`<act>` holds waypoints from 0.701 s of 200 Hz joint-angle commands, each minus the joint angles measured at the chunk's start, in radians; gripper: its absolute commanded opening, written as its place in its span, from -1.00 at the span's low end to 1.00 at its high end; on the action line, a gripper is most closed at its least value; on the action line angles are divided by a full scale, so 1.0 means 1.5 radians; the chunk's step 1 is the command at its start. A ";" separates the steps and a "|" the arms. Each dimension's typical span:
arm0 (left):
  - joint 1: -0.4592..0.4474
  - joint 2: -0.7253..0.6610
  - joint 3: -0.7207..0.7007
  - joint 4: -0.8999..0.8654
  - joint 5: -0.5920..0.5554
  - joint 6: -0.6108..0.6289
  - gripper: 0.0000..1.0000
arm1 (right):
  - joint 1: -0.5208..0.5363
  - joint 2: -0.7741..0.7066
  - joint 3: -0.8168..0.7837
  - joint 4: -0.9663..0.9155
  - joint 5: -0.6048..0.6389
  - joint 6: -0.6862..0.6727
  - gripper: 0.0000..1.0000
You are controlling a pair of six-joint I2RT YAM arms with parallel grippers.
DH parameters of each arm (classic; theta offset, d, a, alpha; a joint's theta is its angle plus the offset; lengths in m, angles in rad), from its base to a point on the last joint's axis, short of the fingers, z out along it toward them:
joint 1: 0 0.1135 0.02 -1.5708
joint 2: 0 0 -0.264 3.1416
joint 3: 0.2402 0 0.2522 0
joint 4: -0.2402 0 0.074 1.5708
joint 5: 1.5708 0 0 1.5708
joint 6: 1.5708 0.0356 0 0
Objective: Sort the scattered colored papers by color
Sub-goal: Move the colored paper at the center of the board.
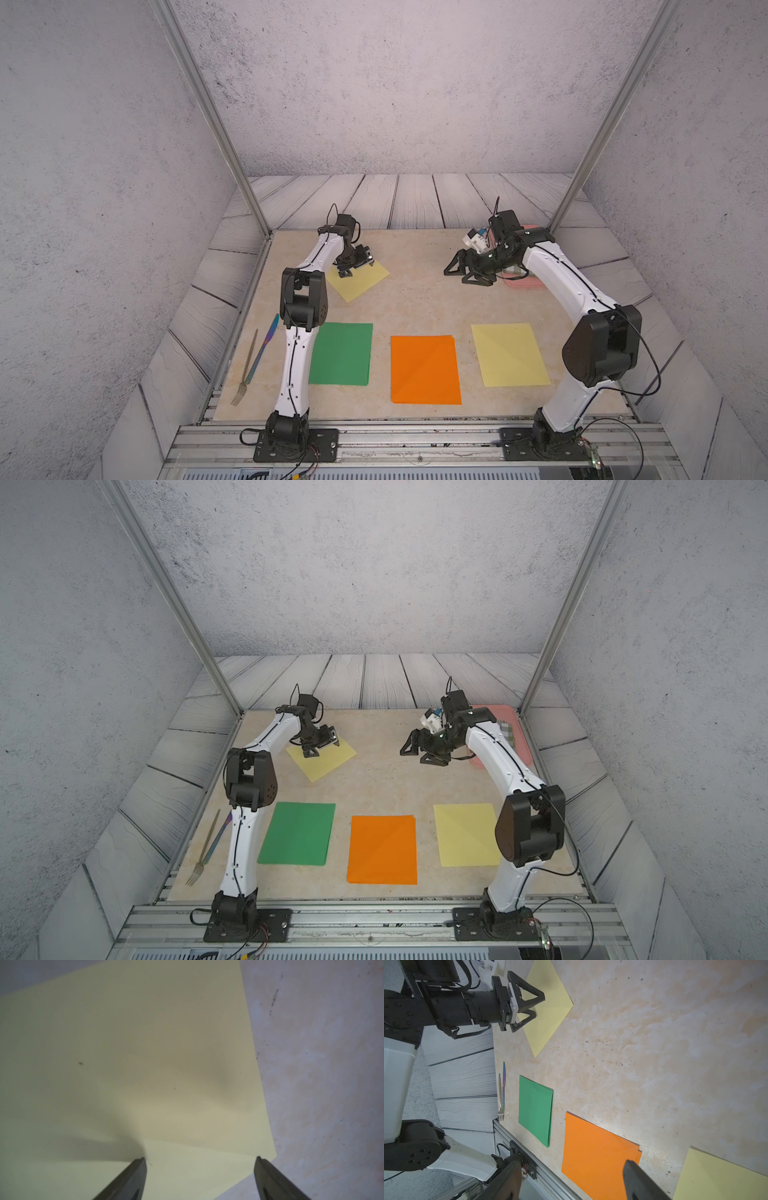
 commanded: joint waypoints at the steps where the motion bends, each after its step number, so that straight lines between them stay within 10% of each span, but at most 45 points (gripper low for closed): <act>1: -0.002 0.006 0.016 -0.025 0.007 0.009 0.74 | 0.004 0.023 0.017 -0.008 -0.003 -0.016 0.62; 140: -0.103 -0.075 -0.234 0.098 0.082 -0.033 0.73 | 0.005 0.028 0.016 0.027 0.008 0.006 0.66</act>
